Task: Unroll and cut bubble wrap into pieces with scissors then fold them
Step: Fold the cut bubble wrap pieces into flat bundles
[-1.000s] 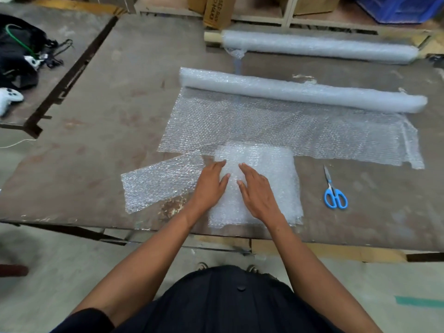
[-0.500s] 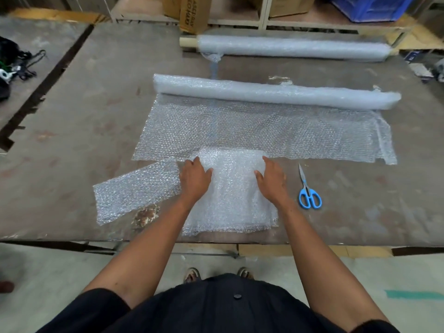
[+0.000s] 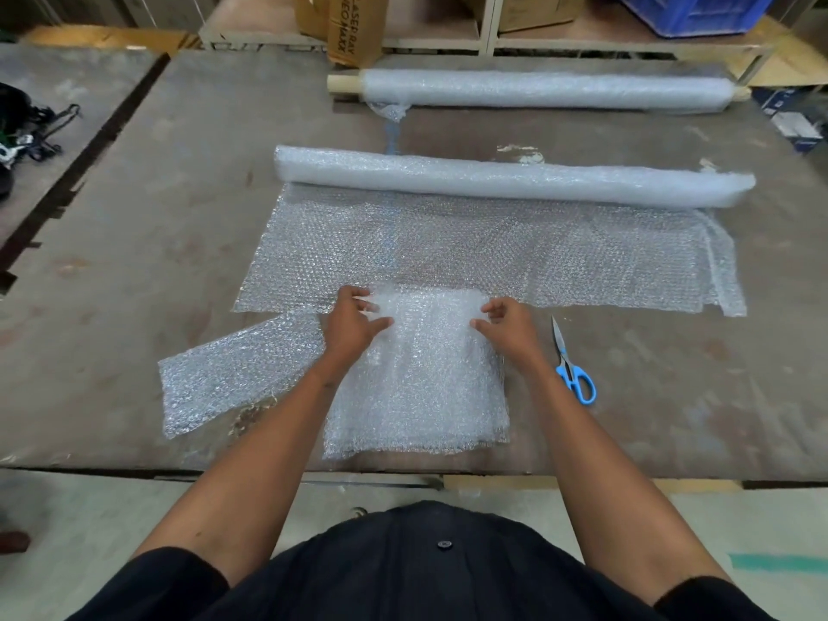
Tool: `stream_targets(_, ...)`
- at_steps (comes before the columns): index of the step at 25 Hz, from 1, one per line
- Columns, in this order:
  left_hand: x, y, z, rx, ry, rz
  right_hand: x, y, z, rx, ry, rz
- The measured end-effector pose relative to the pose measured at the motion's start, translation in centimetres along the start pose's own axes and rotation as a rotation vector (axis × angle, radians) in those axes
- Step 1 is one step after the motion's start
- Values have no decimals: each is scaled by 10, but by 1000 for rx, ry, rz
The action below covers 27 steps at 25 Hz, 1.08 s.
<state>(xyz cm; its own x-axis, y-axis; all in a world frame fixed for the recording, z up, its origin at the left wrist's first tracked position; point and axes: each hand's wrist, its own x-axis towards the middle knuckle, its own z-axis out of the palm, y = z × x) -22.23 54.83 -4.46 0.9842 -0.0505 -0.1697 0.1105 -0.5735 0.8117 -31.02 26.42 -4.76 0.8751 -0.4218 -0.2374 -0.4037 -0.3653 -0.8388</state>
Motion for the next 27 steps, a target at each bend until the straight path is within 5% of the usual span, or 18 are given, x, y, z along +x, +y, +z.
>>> stream_targets(3, 0, 14, -5, -182, -138, 9, 0, -7, -5, 114, -27, 11)
stream_targets(8, 0, 18, -14, -112, -101, 180, 7, -15, -19, 45, -116, -76)
stream_targets(17, 2, 22, -9, 376, 22, 446, 5, -22, -24, 121, -201, -82)
stream_targets(24, 13, 38, -14, 602, 109, 479, 5, -31, -19, 57, 55, -246)
stream_targets(27, 10, 34, -10, 661, 135, 476, 8, -25, -17, -164, 175, -361)
